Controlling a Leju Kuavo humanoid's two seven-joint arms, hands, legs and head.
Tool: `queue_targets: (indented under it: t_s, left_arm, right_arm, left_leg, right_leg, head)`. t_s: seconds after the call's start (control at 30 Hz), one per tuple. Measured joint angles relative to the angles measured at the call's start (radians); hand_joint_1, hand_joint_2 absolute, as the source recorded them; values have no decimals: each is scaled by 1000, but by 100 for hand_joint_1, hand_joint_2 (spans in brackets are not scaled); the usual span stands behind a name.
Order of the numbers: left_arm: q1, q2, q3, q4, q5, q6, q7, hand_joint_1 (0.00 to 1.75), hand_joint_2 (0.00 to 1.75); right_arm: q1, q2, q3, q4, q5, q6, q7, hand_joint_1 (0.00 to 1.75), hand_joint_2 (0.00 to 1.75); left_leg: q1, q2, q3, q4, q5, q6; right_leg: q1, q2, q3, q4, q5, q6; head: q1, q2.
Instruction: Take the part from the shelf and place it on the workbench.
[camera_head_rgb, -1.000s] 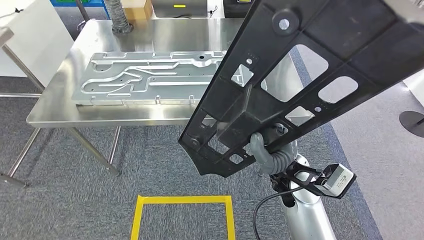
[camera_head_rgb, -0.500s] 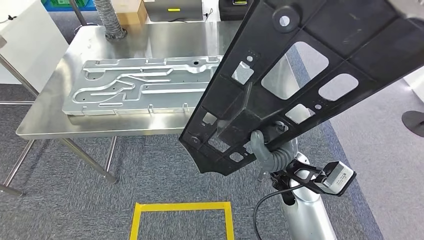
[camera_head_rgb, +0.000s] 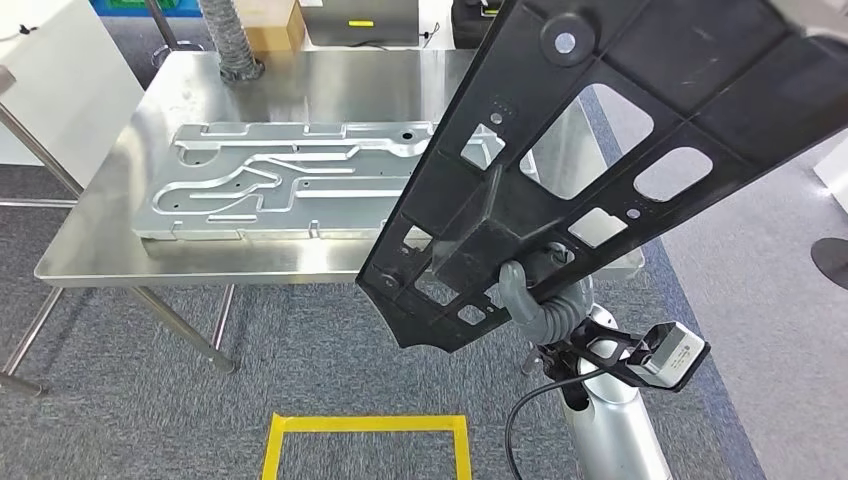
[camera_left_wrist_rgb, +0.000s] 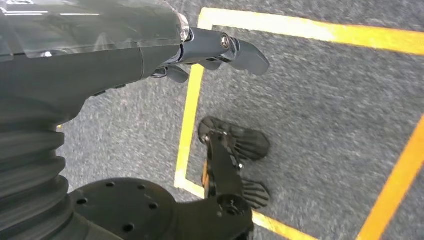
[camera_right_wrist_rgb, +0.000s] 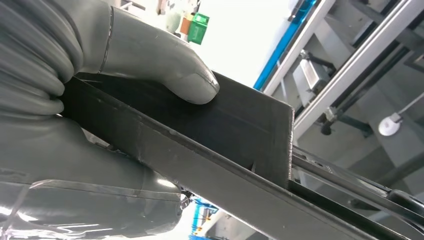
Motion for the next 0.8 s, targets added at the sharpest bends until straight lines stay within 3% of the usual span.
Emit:
queue_targets:
  t_s: [0.07, 0.17, 0.2, 0.27, 0.3, 0.33, 0.37, 0.4, 0.47, 0.5, 0.57, 0.67, 0.73, 0.8]
  left_arm:
    - [-1, 0, 0, 0, 1, 0, 0, 0, 175]
    - [-2, 2, 0, 0, 1, 1, -1, 0, 175]
    - [-3, 2, 0, 0, 1, 1, -1, 0, 175]
    - [-2, 2, 0, 0, 1, 1, -2, 0, 175]
    - [0, 2, 0, 0, 1, 1, -2, 0, 175]
    - [2, 2, 0, 0, 1, 1, -1, 0, 175]
    - [3, 2, 0, 0, 1, 1, -1, 0, 175]
    - [3, 2, 0, 0, 1, 1, -1, 0, 175]
    - [3, 2, 0, 0, 2, 1, -1, 0, 175]
    - [3, 2, 0, 0, 3, 1, -1, 0, 175]
    - [3, 1, 0, 0, 4, 2, -2, 0, 175]
    - [6, 0, 0, 0, 6, 2, -2, 0, 175]
    - [5, 0, 0, 0, 7, 2, -3, 0, 175]
    - [4, 0, 0, 0, 8, 2, -3, 0, 175]
  right_arm:
    - [-3, 0, 0, 2, 0, 1, 0, 175, 175]
    - [-7, 1, 0, 4, 0, 2, 1, 175, 175]
    - [-9, 2, 0, 4, 0, 2, 1, 175, 175]
    - [-11, 3, 0, 5, 0, 2, 1, 175, 175]
    - [-11, 3, 0, 6, 0, 2, 1, 175, 175]
    - [-11, 3, 0, 9, 0, 2, 1, 175, 175]
    - [-11, 3, 1, 11, 0, 3, 1, 175, 175]
    - [-11, 3, 1, 14, 0, 3, 1, 175, 175]
    - [-12, 4, 1, 18, 0, 4, 1, 175, 175]
    - [-13, 4, 1, 19, 1, 4, 0, 175, 175]
    - [-15, 4, 2, 23, 1, 5, 1, 175, 175]
    - [-21, 4, 2, 25, 0, 12, 1, 175, 175]
    - [-25, 5, 2, 26, -2, 16, 0, 175, 175]
    - [-26, 4, 3, 29, -4, 17, 0, 175, 175]
  left_leg:
    - [-2, 0, 2, -1, -8, -12]
    - [1, 4, -2, 24, -29, -30]
    - [3, 5, -20, 65, -50, -35]
    - [6, 7, -92, 197, -100, -43]
    - [7, 7, -132, 257, -115, -45]
    - [7, 7, -159, 290, -111, -46]
    - [7, 7, -168, 284, -87, -46]
    - [7, 7, -158, 240, -45, -43]
    - [4, 7, -110, 103, 40, -34]
    - [1, 7, -89, 50, 61, -29]
    - [-5, 7, -75, 14, 58, -20]
    - [1, 7, -64, -1, 54, -4]
    - [4, 7, -51, -8, 50, 7]
    - [4, 7, -42, -9, 41, 13]
  right_leg:
    - [4, 2, 9, -22, -6, -9]
    - [0, 4, 22, -31, -13, -28]
    - [-3, 2, 29, -34, -15, -33]
    - [-2, 0, 38, -35, -24, -39]
    - [-2, 0, 43, -35, -28, -39]
    - [-1, 1, 48, -35, -34, -39]
    - [-1, 1, 56, -35, -39, -39]
    - [-1, 2, 65, -35, -46, -37]
    - [0, 3, 81, -35, -60, -31]
    - [1, 3, 85, -34, -65, -27]
    - [3, 4, 86, -36, -70, -16]
    - [3, 3, 85, -23, -85, 0]
    - [2, 2, 39, 69, -126, 6]
    - [0, 2, -47, 212, -172, 10]
  head:
    - [0, 0]
    - [0, 0]
    - [0, 0]
    - [0, 0]
    - [0, 0]
    - [0, 0]
    - [0, 0]
    - [0, 0]
    - [0, 0]
    - [0, 0]
    - [0, 0]
    - [0, 0]
    - [0, 0]
    - [0, 0]
